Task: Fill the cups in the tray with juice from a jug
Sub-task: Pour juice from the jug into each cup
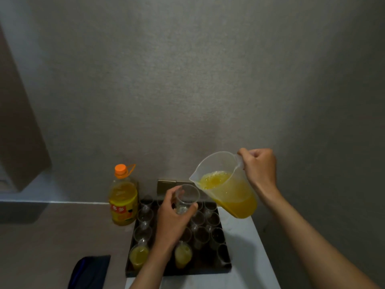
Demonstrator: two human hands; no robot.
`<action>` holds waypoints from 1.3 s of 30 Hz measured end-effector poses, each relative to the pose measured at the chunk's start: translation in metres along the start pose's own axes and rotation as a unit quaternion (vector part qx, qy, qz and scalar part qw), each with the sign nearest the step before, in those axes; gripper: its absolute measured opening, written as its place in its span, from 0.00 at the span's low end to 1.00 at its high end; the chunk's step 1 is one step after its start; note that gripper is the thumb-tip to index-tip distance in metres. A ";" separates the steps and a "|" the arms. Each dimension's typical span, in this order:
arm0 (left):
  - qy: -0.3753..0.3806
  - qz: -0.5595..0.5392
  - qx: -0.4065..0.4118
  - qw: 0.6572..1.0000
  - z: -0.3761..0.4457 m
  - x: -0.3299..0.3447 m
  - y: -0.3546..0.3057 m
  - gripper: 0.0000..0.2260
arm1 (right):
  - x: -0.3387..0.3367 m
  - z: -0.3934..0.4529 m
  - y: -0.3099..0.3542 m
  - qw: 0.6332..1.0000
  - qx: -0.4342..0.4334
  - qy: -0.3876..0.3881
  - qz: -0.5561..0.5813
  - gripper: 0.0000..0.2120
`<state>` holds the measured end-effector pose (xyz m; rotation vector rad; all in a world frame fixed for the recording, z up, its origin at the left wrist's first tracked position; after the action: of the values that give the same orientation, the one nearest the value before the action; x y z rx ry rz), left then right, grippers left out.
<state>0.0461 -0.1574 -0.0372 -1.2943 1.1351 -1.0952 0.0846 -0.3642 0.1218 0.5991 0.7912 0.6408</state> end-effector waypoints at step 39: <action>0.005 -0.027 -0.016 0.999 0.020 -0.001 0.002 0.25 | 0.024 0.004 -0.004 0.998 -0.059 0.020 -0.018 0.17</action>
<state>0.0663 -0.1542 -0.0395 -1.3525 1.1335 -1.1284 0.1023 -0.3512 0.1105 0.4659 0.7936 0.6636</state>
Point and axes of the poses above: each hand's wrist, its own z-axis towards the middle knuckle, its own x-axis out of the palm, y = z × x, the point moved 2 cm from there along z, towards the middle knuckle, and after that the axes turned 9 degrees about -x, right-handed, at the moved point
